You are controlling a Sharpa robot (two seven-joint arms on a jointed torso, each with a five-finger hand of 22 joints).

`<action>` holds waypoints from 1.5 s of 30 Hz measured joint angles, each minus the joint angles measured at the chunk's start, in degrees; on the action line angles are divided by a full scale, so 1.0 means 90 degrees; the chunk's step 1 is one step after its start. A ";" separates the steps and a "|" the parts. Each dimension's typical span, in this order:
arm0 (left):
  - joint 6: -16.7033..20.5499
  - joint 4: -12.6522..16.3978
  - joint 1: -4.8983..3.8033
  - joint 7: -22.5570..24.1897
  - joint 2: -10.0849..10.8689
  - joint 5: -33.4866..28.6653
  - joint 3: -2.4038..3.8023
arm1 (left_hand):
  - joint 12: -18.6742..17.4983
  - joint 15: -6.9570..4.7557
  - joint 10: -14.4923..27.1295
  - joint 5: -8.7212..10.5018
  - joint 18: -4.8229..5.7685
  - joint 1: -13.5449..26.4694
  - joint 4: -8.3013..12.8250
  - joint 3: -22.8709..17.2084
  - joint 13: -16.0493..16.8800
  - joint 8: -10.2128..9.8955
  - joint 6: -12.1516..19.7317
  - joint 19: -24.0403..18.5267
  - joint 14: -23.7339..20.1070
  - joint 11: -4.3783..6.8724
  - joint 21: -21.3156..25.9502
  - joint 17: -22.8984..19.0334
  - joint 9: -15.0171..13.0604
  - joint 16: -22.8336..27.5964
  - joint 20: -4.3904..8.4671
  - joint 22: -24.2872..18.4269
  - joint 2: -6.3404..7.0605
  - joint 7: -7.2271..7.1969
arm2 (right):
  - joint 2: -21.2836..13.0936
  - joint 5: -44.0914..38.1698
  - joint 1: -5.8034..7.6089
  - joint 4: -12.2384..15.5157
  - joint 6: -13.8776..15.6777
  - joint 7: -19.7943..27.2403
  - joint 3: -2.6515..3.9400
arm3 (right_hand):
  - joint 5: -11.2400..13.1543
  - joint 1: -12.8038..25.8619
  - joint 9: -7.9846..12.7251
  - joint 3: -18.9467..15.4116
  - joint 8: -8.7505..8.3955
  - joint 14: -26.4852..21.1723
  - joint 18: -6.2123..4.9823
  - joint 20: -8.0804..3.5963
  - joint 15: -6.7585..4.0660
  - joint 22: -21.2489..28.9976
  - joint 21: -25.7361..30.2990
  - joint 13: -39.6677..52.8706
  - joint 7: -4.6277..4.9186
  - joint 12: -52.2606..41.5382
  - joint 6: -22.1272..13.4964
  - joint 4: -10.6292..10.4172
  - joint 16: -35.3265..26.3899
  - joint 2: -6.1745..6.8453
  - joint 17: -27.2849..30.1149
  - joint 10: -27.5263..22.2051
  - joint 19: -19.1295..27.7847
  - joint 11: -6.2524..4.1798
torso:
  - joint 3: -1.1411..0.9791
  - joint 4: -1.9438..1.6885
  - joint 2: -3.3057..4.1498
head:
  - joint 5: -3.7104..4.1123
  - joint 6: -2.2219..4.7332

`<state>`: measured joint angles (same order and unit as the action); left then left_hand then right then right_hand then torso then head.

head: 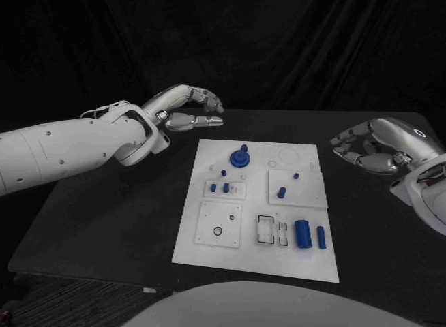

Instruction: Assemble the parts on the task board

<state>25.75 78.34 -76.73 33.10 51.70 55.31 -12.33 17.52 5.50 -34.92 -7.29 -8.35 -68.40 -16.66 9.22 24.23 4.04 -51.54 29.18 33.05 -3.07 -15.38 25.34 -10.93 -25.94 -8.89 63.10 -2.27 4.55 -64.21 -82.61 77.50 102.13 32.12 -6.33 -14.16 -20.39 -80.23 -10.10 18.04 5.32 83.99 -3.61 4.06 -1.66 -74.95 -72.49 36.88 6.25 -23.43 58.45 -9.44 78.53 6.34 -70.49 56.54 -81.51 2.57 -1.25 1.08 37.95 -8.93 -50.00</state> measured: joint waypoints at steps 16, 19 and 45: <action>-0.2115 0.0510 0.0189 0.0557 -0.0083 -0.3676 -0.0008 | -0.1905 -0.0385 0.3866 0.0459 -0.0111 0.0765 -0.0029 0.0085 -0.2678 -0.0291 0.4751 -0.3248 -0.3671 0.1027 0.1688 -0.2808 0.1078 0.2860 -0.0128 -0.6954 -0.0039 -0.0994 | 0.0614 -0.0352 0.0025 -0.0515 -0.1319 -0.0270 -0.0005 | 0.1414 -0.0103 0.0442 -0.0728 -0.0159 0.0001 0.0000 0.0268 0.0263 0.0001 0.0296 -0.2363 0.0286 0.1834 -0.0716 -0.0126 -0.0130 0.0145 0.0117 -0.0460 -0.0022 0.0413 | 0.0185 -0.0201 0.0189 | 0.0417 0.0000; -0.2445 0.0539 0.0248 0.0574 -0.0070 -0.4042 -0.0008 | -0.1905 -0.0432 0.3872 0.0459 -0.0109 0.0907 -0.0037 -0.0066 -0.2684 -0.0321 0.4981 -0.3243 -0.3690 0.1033 0.1688 -0.2810 0.1101 0.2860 0.0125 -0.6998 0.0113 -0.1116 | 0.0648 -0.0404 0.0000 -0.0529 -0.1423 -0.0282 -0.0006 | 0.1413 -0.0159 0.0498 -0.0831 -0.0124 0.0000 0.0001 0.0335 0.0339 0.0001 0.0197 -0.2507 0.0394 0.1834 -0.0608 -0.0143 -0.0048 0.0089 -0.0030 -0.0188 -0.0089 0.0456 | 0.0215 -0.0236 0.0219 | 0.0479 0.0004; -0.3095 0.0839 0.0378 0.0618 0.0122 -0.5064 -0.0008 | -0.1905 -0.0404 0.3880 -0.0456 -0.0108 0.0286 -0.0002 0.0150 -0.2685 -0.0346 0.5283 -0.3246 -0.3669 0.0882 0.1688 -0.2807 0.1139 0.2859 0.0201 -0.7004 -0.0551 -0.1607 | 0.0859 -0.0525 -0.0195 -0.0548 -0.1915 -0.0305 -0.0005 | 0.0490 -0.0508 0.0682 -0.0852 -0.0124 0.0000 0.0002 0.0358 0.0338 0.0003 0.0172 -0.3083 0.0381 0.1963 -0.0507 -0.0028 0.0005 -0.0089 -0.0125 0.0313 -0.0112 0.0416 | 0.0309 -0.0362 0.0294 | 0.0649 0.0016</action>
<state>-2.11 85.89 -73.33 38.66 52.79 9.73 -12.40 0.38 1.87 0.00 -11.39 -9.32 -65.83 -16.68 10.57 0.07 0.93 -4.00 -0.04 0.03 4.87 -0.19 0.08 -0.68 -0.20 -7.08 0.06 -7.23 -9.91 -56.49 -87.33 75.75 97.20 14.89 -9.08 -14.21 -15.98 -84.80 -3.96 10.37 4.21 83.99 -3.59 7.28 1.39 -74.92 -70.94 9.14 9.68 -5.76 53.88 -9.69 78.57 5.54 -71.62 59.36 -82.51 6.32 1.53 -2.18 40.59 -3.09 -49.86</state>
